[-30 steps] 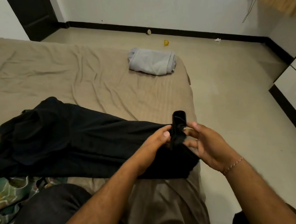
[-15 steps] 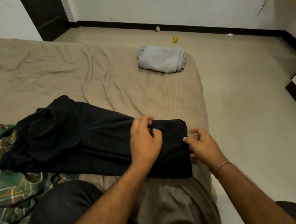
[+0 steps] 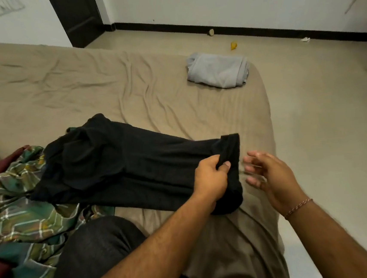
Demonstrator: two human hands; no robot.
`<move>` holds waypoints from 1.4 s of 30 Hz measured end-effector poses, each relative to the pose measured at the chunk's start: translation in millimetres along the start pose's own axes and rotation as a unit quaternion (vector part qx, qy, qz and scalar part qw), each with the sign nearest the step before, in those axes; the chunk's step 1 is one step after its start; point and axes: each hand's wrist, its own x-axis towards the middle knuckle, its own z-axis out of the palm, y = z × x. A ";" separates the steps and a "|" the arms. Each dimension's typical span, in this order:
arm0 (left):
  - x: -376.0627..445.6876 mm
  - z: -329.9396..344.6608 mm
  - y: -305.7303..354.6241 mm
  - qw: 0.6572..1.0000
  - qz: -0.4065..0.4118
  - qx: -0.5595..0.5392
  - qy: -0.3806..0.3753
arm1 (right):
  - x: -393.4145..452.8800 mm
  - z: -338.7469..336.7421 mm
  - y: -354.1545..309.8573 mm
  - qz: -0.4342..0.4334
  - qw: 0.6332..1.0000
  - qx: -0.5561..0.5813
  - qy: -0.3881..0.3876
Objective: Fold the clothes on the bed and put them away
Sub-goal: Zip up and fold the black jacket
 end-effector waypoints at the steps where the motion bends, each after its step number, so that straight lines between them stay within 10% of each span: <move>1: 0.0 10.1 8.5 0.999 -0.001 -0.046 -0.016 | 1.0 -3.4 -2.0 0.003 1.000 0.024 0.012; 8: -4.5 59.0 59.9 0.932 -0.079 -0.298 -0.190 | -12.8 -25.3 -13.9 0.005 0.973 0.231 -0.019; 12: 15.1 0.2 35.9 0.952 -0.124 -0.255 -0.113 | -7.5 -27.7 1.2 -0.088 0.995 -0.051 -0.018; 18: 37.9 -79.6 5.8 0.991 -0.100 0.025 0.090 | -3.5 12.1 28.0 -0.139 0.905 -0.394 -0.087; 22: 14.3 -60.0 13.5 0.961 0.103 0.221 0.132 | 0.5 33.1 30.5 -0.060 0.974 -0.216 0.007; 26: -2.1 -37.3 7.8 0.973 0.026 0.229 -0.025 | -4.1 45.8 21.6 0.046 0.997 0.043 -0.043; 38: 27.1 -126.4 37.6 0.999 0.011 0.022 -0.021 | -13.5 63.0 17.4 -0.016 0.992 0.004 -0.124; 42: 39.1 -216.6 40.9 0.976 0.004 0.159 0.151 | -13.4 72.1 30.9 0.010 0.991 -0.010 -0.134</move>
